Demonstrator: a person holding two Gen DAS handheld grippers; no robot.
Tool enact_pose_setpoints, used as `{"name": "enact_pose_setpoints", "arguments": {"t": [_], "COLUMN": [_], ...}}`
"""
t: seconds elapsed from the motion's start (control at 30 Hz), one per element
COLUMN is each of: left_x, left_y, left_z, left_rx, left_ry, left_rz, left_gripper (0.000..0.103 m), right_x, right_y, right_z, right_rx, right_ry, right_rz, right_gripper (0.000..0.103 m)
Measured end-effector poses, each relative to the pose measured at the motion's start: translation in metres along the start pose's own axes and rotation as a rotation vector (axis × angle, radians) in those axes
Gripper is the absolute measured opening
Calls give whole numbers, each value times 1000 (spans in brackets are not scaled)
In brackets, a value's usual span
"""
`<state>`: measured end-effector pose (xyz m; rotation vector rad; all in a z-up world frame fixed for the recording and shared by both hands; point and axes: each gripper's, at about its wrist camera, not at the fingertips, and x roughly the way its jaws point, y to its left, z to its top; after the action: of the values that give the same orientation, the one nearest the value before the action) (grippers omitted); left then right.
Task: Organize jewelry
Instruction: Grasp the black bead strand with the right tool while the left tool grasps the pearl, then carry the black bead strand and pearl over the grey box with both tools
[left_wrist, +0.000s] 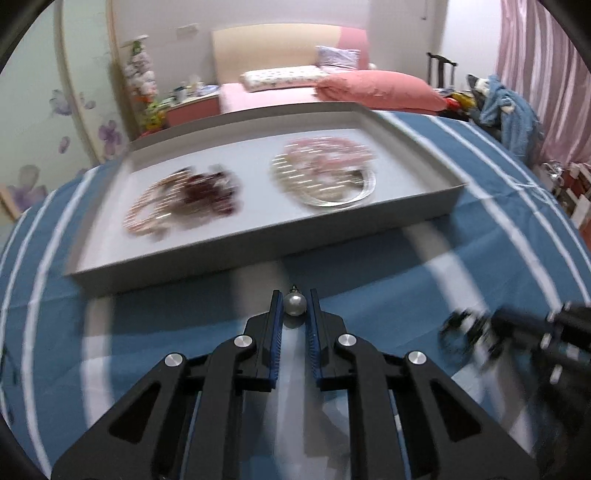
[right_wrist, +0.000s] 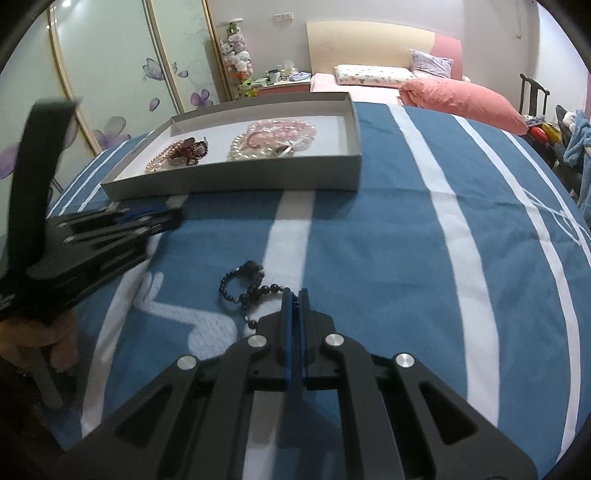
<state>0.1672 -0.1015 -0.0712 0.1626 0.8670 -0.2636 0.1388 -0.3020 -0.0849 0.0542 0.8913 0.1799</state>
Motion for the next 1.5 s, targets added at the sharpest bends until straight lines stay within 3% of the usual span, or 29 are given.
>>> {"name": "enact_pose_setpoints", "arguments": {"t": [0.3, 0.63, 0.83, 1.03, 1.23, 1.5], "left_x": [-16, -16, -17, -20, -38, -75], "left_y": [55, 57, 58, 72, 77, 72], "left_z": [-20, -20, -19, -20, -20, -18], "left_rx": [-59, -60, -76, -137, -156, -147], "left_ry": [3, 8, 6, -5, -92, -266], "left_rz": [61, 72, 69, 50, 47, 88], "left_gripper": [14, 14, 14, 14, 14, 14], "right_x": [15, 20, 21, 2, -18, -39], "right_y": [10, 14, 14, 12, 19, 36], "right_z": [24, 21, 21, 31, 39, 44], "right_rx": [34, 28, 34, 77, 116, 135], "right_ry": [-24, 6, 3, -93, -197, -315], "right_rz": [-8, -34, -48, 3, 84, 147], "right_gripper": [4, 11, 5, 5, 5, 5]}}
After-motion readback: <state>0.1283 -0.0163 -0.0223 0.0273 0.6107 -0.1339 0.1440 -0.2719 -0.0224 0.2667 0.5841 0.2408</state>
